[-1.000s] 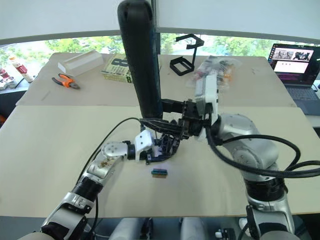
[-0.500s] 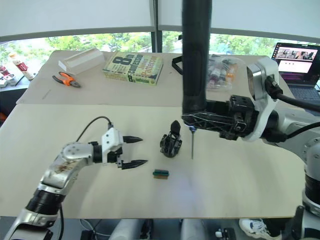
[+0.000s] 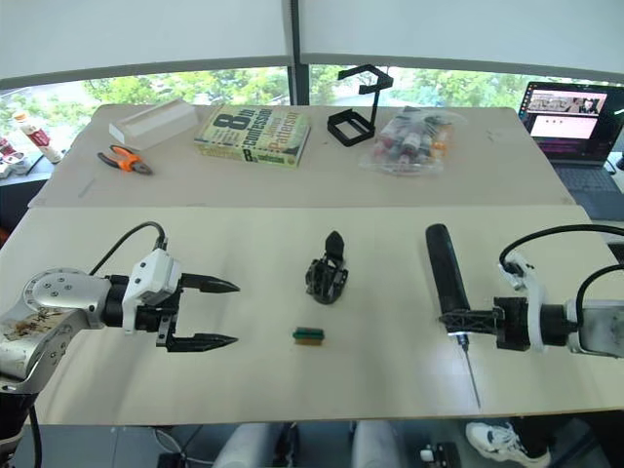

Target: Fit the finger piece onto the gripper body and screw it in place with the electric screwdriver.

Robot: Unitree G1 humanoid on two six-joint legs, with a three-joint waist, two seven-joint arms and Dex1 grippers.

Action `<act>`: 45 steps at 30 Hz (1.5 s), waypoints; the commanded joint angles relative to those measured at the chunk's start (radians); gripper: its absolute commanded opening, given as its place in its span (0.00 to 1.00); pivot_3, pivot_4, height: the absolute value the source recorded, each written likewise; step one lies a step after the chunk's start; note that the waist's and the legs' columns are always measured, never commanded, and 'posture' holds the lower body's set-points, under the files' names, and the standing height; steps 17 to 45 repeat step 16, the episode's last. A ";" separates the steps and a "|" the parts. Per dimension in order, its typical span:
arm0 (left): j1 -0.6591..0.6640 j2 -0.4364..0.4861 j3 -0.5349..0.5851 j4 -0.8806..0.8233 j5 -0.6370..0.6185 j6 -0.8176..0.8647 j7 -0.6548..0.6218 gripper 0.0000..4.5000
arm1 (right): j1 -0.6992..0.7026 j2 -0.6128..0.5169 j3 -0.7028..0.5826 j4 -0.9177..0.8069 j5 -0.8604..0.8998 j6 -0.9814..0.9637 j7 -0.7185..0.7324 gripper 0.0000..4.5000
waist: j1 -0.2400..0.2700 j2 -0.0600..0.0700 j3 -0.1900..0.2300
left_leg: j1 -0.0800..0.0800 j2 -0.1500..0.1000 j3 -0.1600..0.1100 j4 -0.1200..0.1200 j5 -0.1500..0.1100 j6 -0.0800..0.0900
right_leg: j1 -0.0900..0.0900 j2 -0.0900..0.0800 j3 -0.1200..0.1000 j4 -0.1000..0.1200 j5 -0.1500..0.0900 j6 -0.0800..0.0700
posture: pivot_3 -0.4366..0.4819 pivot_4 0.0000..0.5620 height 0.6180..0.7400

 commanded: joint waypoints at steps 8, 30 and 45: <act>0.090 0.140 0.154 0.097 -0.030 0.052 -0.031 1.00 | 0.235 -0.124 -0.274 0.043 -0.292 -0.690 0.520 1.00 | 0.004 0.001 0.001 | 0.001 0.000 0.000 0.000 0.001 -0.001 | 0.000 0.001 0.001 0.001 -0.004 0.006 | 0.48 0.27 1.00; 0.089 0.173 0.248 0.103 -0.092 0.106 -0.042 1.00 | 0.255 -0.071 -0.433 0.153 -0.343 -0.881 0.669 1.00 | 0.004 0.000 0.001 | 0.005 0.001 0.002 0.000 0.003 -0.005 | 0.002 0.001 0.005 0.001 -0.004 0.007 | 0.48 0.27 1.00; 0.089 0.173 0.248 0.103 -0.092 0.106 -0.042 1.00 | 0.255 -0.071 -0.433 0.153 -0.343 -0.881 0.669 1.00 | 0.004 0.000 0.001 | 0.005 0.001 0.002 0.000 0.003 -0.005 | 0.002 0.001 0.005 0.001 -0.004 0.007 | 0.48 0.27 1.00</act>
